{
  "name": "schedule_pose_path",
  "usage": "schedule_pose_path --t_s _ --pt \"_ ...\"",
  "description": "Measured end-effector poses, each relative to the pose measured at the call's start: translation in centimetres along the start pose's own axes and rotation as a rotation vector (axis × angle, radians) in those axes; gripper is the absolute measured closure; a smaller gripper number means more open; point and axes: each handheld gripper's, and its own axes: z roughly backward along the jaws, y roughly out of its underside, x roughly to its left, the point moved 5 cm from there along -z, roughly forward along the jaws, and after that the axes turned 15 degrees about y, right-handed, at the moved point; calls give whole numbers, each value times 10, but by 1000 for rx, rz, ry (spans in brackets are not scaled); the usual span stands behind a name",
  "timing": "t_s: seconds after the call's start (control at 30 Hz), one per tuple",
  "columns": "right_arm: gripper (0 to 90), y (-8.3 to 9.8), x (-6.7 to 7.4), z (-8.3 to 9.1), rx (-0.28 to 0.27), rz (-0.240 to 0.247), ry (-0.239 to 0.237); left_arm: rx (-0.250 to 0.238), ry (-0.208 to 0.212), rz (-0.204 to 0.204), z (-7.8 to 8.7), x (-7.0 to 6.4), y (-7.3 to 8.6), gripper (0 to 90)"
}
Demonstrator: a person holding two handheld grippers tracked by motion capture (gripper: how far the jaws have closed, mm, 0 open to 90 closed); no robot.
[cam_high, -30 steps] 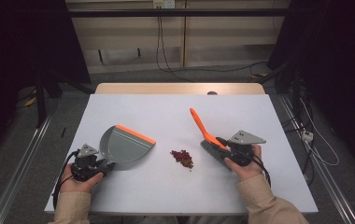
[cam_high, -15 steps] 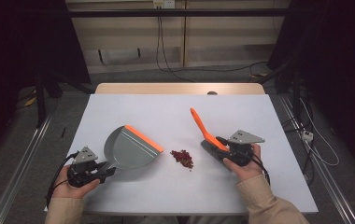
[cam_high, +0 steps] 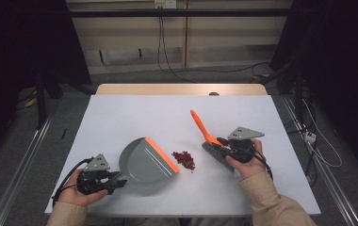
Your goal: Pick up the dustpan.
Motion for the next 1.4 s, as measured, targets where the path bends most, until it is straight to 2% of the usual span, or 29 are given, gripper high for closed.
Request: schedule_pose_path --t_s 0.13,0.3,0.43,0.5,0.53,0.73,0.87,0.97,1.03,1.1,1.17,1.23,1.4 --pt "702 0 1 0 41 23 2 9 29 -15 -5 -3 0 628" --pt "710 -1 1 -1 68 19 -6 12 55 -28 -11 -5 -1 628" --pt "712 -3 1 -6 42 -24 9 25 77 -32 -18 -6 0 628" --pt "713 -4 3 -8 21 -64 13 24 85 -34 -21 -5 -1 627" --pt "713 -4 5 -9 14 -66 13 32 77 -35 -21 -5 -1 627" --pt "713 -15 17 -18 -20 -27 42 24 108 -34 -25 -8 -4 626" --pt "713 -24 27 -25 -40 -5 57 31 113 -41 -26 -10 -4 625" --pt "711 -24 33 -35 -18 -1 52 35 111 -48 -26 -10 -3 624" --pt "710 -24 36 -38 -34 -6 48 29 112 -46 -27 -9 -2 623" --pt "704 -25 40 -38 -29 14 34 30 108 -47 -27 -9 -2 623" --pt "694 -25 42 -35 -1 35 16 28 109 -45 -27 -9 -1 622" --pt "689 -25 42 -33 8 84 37 26 108 -44 -28 -10 -1 621" --pt "676 -21 37 -31 47 111 55 29 107 -43 -29 -10 0 618"
